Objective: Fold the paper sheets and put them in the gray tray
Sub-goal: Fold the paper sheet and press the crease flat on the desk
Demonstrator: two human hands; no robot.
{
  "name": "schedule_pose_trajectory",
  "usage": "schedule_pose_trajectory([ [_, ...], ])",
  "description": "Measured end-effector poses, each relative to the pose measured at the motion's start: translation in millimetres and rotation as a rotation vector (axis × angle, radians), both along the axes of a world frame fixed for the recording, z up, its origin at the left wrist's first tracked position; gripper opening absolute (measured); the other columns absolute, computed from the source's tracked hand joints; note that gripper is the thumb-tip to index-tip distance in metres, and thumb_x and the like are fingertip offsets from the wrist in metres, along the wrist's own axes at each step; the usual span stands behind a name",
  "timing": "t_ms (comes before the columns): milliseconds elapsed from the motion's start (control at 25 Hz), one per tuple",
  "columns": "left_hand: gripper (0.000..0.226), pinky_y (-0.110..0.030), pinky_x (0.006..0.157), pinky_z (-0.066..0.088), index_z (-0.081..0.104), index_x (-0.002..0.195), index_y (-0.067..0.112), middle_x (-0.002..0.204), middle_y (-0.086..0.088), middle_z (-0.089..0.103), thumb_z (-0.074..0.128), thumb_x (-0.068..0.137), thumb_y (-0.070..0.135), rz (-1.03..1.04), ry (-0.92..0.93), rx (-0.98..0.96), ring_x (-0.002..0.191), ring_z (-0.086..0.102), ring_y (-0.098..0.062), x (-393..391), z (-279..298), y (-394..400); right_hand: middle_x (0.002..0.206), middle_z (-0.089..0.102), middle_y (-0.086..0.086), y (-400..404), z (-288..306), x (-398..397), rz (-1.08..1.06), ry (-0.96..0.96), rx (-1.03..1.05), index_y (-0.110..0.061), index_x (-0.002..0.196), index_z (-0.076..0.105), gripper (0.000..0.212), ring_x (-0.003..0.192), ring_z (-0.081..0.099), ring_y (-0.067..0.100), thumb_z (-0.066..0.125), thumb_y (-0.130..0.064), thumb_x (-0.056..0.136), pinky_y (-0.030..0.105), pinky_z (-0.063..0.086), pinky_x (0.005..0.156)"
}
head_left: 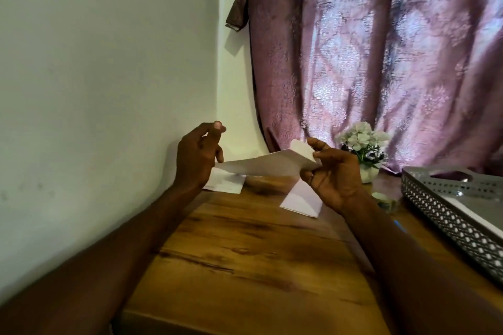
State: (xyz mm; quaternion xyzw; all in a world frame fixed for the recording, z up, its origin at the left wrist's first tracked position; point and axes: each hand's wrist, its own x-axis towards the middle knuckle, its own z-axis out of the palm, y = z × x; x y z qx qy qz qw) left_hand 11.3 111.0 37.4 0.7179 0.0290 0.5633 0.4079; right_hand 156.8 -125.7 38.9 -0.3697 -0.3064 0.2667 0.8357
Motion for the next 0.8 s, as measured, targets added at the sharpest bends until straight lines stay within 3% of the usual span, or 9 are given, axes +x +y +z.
schedule_pose_trajectory([
  [80, 0.034, -0.037, 0.062, 0.051, 0.075, 0.108, 0.015, 0.059, -0.007, 0.066, 0.053, 0.106, 0.040, 0.008, 0.047, 0.095, 0.052, 0.058, -0.021, -5.6, 8.1, -7.4, 0.082, 0.070, 0.009, -11.4, -2.9, 9.0, 0.093, 0.054, 0.044, -0.010, 0.093, 0.070, 0.030, 0.063, 0.063, 0.020, 0.044, -0.003, 0.079, 0.025, 0.041, 0.054],
  [240, 0.038, -0.027, 0.056, 0.047, 0.079, 0.088, 0.027, 0.060, -0.002, 0.070, 0.054, 0.102, 0.052, -0.131, 0.131, 0.257, 0.053, 0.061, -0.016, 8.9, 51.1, -31.7, 0.089, 0.062, 0.007, -29.3, -13.3, 30.1, 0.346, 0.017, 0.092, -0.011, 0.099, 0.068, 0.028, 0.080, 0.058, 0.019, 0.058, -0.003, 0.074, 0.030, 0.048, 0.064],
  [360, 0.038, -0.034, 0.068, 0.059, 0.075, 0.109, 0.024, 0.086, -0.004, 0.079, 0.053, 0.101, 0.055, -0.400, 0.622, 0.204, 0.073, 0.074, -0.019, 50.3, 61.3, -63.0, 0.092, 0.064, 0.008, -29.3, -17.5, 35.7, 0.418, -0.021, 0.090, -0.012, 0.107, 0.062, 0.036, 0.085, 0.056, 0.020, 0.069, -0.002, 0.073, 0.034, 0.051, 0.068],
  [440, 0.062, -0.041, 0.083, 0.061, 0.064, 0.130, 0.021, 0.106, -0.008, 0.078, 0.042, 0.098, 0.070, -0.553, 0.968, 0.130, 0.089, 0.076, -0.025, 74.8, 46.5, -79.4, 0.099, 0.070, 0.009, -26.5, -20.6, 34.7, 0.416, -0.059, 0.076, -0.013, 0.119, 0.061, 0.043, 0.090, 0.066, 0.024, 0.072, -0.001, 0.078, 0.036, 0.055, 0.071],
  [480, 0.072, -0.042, 0.084, 0.058, 0.061, 0.133, 0.019, 0.113, -0.013, 0.076, 0.038, 0.096, 0.076, -0.647, 1.055, 0.062, 0.090, 0.074, -0.028, 84.3, 36.2, -82.5, 0.103, 0.073, 0.009, -24.8, -21.7, 34.0, 0.408, -0.095, 0.069, -0.015, 0.123, 0.063, 0.044, 0.092, 0.070, 0.024, 0.071, -0.002, 0.082, 0.035, 0.056, 0.073],
  [600, 0.072, -0.033, 0.071, 0.044, 0.075, 0.116, 0.018, 0.109, -0.024, 0.074, 0.044, 0.092, 0.079, -0.871, 1.051, -0.186, 0.083, 0.060, -0.030, 91.8, 17.0, -78.0, 0.104, 0.075, 0.007, -17.5, -20.3, 33.6, 0.330, -0.172, 0.028, -0.018, 0.123, 0.069, 0.041, 0.089, 0.073, 0.021, 0.069, -0.001, 0.085, 0.033, 0.057, 0.070],
  [680, 0.058, -0.026, 0.063, 0.046, 0.083, 0.098, 0.023, 0.091, -0.013, 0.075, 0.055, 0.090, 0.072, -0.866, 0.987, -0.248, 0.072, 0.062, -0.020, 83.0, 14.1, -66.5, 0.106, 0.072, 0.010, -12.3, -18.7, 31.5, 0.224, -0.108, -0.015, -0.017, 0.121, 0.066, 0.042, 0.091, 0.071, 0.022, 0.069, 0.000, 0.082, 0.035, 0.059, 0.072],
  [760, 0.039, -0.025, 0.064, 0.056, 0.083, 0.102, 0.019, 0.093, -0.009, 0.077, 0.071, 0.087, 0.053, -0.790, 0.951, -0.226, 0.076, 0.070, -0.017, 73.4, 12.8, -54.5, 0.111, 0.070, 0.011, -5.1, -16.8, 30.6, 0.080, -0.036, -0.098, -0.016, 0.115, 0.069, 0.034, 0.093, 0.070, 0.021, 0.071, -0.004, 0.083, 0.036, 0.060, 0.078],
  [800, 0.038, -0.027, 0.068, 0.058, 0.082, 0.108, 0.016, 0.099, -0.010, 0.079, 0.078, 0.083, 0.044, -0.737, 0.940, -0.228, 0.084, 0.073, -0.019, 69.3, 12.8, -48.5, 0.108, 0.072, 0.009, -2.5, -15.8, 30.0, -0.021, 0.018, -0.150, -0.017, 0.111, 0.071, 0.026, 0.088, 0.070, 0.019, 0.071, -0.007, 0.086, 0.033, 0.060, 0.073],
])
